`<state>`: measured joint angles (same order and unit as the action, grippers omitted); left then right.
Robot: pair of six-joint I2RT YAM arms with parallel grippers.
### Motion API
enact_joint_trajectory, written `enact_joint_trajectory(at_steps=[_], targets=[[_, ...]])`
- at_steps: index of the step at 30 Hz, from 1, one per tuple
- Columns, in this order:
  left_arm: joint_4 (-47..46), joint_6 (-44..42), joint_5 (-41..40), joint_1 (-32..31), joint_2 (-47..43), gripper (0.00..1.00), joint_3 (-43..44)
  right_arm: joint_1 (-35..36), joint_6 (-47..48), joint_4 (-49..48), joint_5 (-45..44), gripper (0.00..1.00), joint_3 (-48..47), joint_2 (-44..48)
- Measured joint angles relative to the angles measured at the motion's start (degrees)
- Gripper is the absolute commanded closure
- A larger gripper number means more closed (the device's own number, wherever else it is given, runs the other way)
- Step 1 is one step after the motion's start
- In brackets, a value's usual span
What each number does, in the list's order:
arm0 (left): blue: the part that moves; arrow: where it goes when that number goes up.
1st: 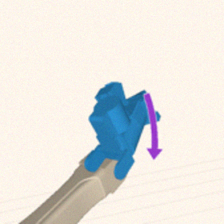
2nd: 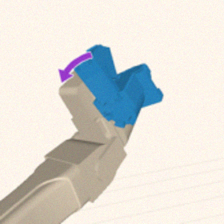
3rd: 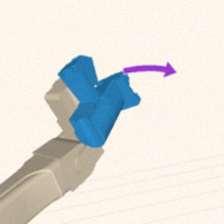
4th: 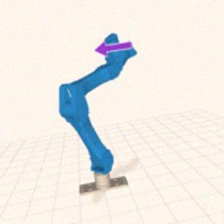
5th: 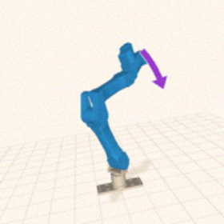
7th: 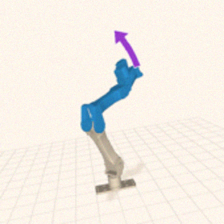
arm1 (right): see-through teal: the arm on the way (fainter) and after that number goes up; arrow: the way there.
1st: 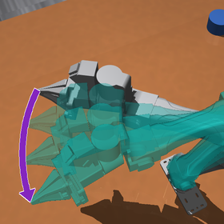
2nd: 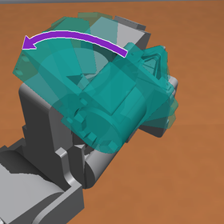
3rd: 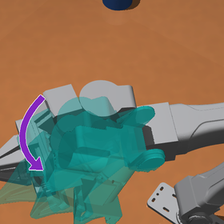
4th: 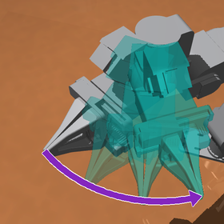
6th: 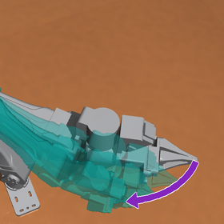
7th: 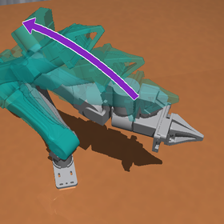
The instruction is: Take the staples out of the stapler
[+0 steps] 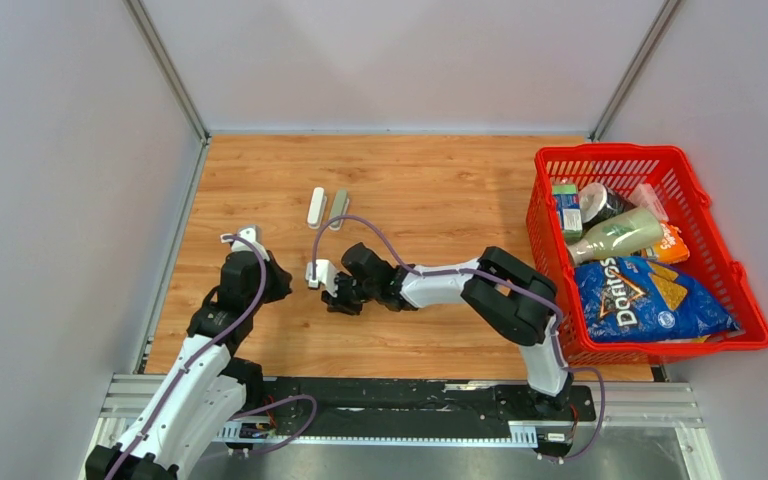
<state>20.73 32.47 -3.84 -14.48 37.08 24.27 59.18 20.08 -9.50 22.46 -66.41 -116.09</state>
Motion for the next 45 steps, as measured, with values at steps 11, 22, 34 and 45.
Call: enact_joint_trajectory(at_steps=[11, 22, 34, 45], targets=[[0.0, -0.02, 2.08, 0.0, 0.0, 0.96, 0.0, 0.52, -6.34, 2.43, -6.08, 0.85, 6.6, 7.61], [1.49, -0.98, 7.39, 0.0, 0.11, 0.94, 3.39, 1.18, -15.04, 11.47, -16.59, 0.86, 9.42, 25.68], [2.71, -1.7, 16.02, 0.0, 1.9, 0.93, 8.57, 1.33, -25.86, 23.56, -33.53, 0.87, 12.28, 31.8], [4.44, -2.4, 21.16, 0.0, 3.3, 0.93, 12.0, 0.96, -36.87, 26.75, -44.54, 0.86, 17.29, 32.28]])
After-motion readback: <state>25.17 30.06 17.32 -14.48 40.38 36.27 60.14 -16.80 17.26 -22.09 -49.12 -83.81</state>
